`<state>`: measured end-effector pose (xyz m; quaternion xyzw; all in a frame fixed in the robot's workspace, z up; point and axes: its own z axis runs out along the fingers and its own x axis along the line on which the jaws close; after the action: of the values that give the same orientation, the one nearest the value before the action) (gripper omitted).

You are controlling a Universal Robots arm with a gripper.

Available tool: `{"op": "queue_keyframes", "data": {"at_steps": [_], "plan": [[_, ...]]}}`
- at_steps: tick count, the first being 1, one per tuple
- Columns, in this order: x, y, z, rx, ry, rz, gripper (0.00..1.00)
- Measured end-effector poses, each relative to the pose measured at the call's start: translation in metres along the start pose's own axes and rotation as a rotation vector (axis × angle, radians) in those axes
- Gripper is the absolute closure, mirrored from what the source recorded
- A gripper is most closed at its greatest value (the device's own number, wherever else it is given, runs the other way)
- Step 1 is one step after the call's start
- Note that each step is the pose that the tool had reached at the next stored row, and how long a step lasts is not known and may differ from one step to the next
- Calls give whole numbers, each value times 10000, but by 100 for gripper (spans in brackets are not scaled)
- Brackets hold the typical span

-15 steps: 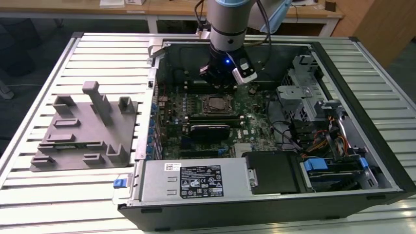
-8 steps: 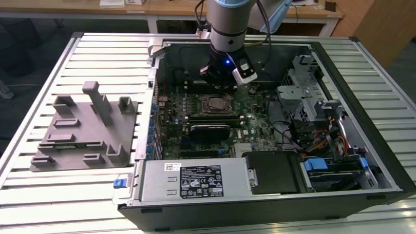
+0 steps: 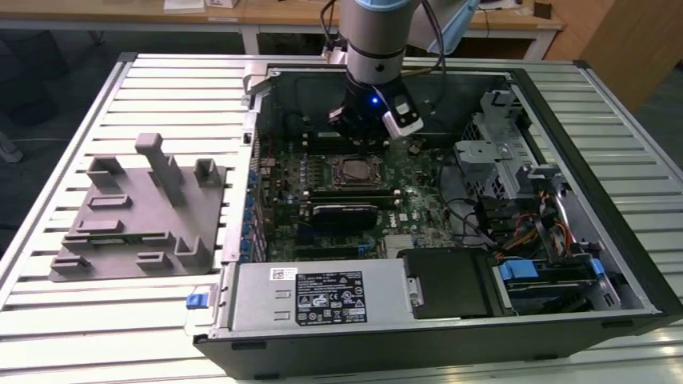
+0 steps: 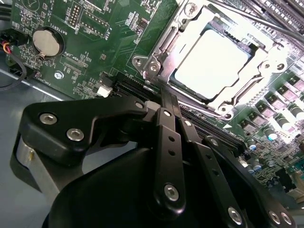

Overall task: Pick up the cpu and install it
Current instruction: 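Install the first cpu locking lever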

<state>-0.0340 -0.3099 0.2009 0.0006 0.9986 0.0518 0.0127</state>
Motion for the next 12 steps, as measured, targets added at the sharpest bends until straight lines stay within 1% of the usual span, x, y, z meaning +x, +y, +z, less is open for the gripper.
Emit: {"op": "queue_keyframes", "data": {"at_steps": [4, 9, 11, 12], "plan": [[-3, -2, 13, 88, 9, -4, 89], [-6, -8, 49, 234, 49, -1, 89], [-9, -8, 61, 270, 54, -2, 89], [-10, -8, 61, 275, 55, -2, 89]]}}
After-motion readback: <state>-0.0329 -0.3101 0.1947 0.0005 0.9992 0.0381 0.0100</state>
